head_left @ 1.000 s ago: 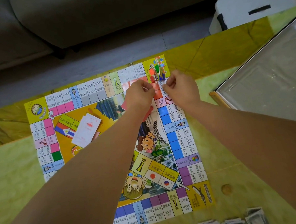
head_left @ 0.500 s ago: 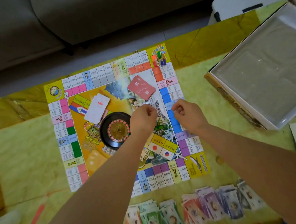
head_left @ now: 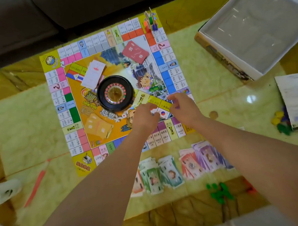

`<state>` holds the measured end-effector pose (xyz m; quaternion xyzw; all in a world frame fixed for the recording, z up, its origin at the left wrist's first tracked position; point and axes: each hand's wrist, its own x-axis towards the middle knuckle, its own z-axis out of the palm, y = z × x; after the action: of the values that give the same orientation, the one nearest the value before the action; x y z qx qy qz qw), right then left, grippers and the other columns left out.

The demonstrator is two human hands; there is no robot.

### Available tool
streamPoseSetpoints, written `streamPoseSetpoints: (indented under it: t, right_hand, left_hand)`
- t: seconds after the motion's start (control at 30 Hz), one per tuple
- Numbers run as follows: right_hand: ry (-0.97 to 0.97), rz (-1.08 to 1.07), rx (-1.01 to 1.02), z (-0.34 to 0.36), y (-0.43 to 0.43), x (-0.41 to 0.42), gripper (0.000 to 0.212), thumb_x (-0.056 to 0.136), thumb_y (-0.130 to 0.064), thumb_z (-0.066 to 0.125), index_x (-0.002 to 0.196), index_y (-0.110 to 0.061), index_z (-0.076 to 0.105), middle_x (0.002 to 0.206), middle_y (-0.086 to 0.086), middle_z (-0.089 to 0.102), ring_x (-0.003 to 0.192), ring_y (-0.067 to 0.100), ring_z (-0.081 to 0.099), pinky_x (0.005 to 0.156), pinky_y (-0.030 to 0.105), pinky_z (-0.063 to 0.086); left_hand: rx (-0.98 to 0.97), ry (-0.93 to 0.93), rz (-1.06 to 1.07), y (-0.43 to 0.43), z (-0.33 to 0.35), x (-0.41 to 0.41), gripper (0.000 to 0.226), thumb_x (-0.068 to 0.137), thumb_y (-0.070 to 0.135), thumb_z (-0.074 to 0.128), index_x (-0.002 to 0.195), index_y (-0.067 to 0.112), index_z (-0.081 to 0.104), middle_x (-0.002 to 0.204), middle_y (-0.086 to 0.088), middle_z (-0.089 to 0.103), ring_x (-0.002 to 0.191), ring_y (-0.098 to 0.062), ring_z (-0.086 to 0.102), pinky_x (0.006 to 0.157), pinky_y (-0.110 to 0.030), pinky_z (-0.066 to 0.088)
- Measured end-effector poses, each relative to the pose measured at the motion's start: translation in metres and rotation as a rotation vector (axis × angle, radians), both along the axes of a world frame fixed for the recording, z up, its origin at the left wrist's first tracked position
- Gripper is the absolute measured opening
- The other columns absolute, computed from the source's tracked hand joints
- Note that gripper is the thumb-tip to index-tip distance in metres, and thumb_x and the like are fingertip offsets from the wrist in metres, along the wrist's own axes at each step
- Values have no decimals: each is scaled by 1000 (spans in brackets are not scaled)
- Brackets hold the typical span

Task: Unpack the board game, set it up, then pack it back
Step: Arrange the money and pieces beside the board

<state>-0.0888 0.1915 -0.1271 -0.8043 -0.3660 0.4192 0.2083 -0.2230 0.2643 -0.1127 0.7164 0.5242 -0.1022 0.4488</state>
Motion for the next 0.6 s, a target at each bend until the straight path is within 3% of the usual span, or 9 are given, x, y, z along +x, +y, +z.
streamPoseSetpoints:
  t: [0.17, 0.33, 0.43, 0.53, 0.6]
  right_hand:
    - [28, -55, -24, 9, -49, -16, 19, 91, -7, 56, 106, -13, 66, 99, 0, 66, 86, 16, 59, 80, 30, 47]
    - [38, 52, -161, 6, -86, -28, 38, 93, -9, 54, 131, -13, 54, 134, 2, 57, 120, 20, 53, 98, 28, 40]
    - [42, 70, -133, 6, -93, -29, 42, 93, -10, 53, 135, -13, 51, 138, 2, 54, 124, 20, 50, 99, 28, 38]
    - [70, 17, -70, 5, -99, -27, 37, 93, -10, 52, 130, -14, 55, 131, 0, 58, 114, 21, 55, 98, 36, 44]
    - [53, -30, -2, 5, -108, -25, 29, 92, -8, 51, 119, -14, 61, 113, -2, 63, 94, 19, 59, 91, 37, 49]
  left_hand:
    - [-41, 43, 5, -39, 5, -20, 33, 93, 14, 52, 124, 12, 61, 123, -11, 63, 101, -30, 62, 78, -31, 47]
    - [-128, 101, -51, -75, 3, -38, 42, 96, 19, 51, 138, 19, 50, 143, -6, 47, 111, -25, 58, 84, -26, 42]
    - [-84, 105, -52, -83, 2, -40, 41, 97, 20, 50, 138, 19, 50, 149, -5, 40, 115, -25, 56, 93, -32, 43]
    - [-40, 102, -11, -92, 2, -39, 38, 97, 21, 51, 134, 20, 53, 143, -7, 45, 89, -20, 58, 85, -31, 46]
    - [7, 93, 13, -103, 2, -38, 35, 96, 21, 50, 130, 19, 56, 137, -8, 49, 91, -20, 57, 81, -30, 43]
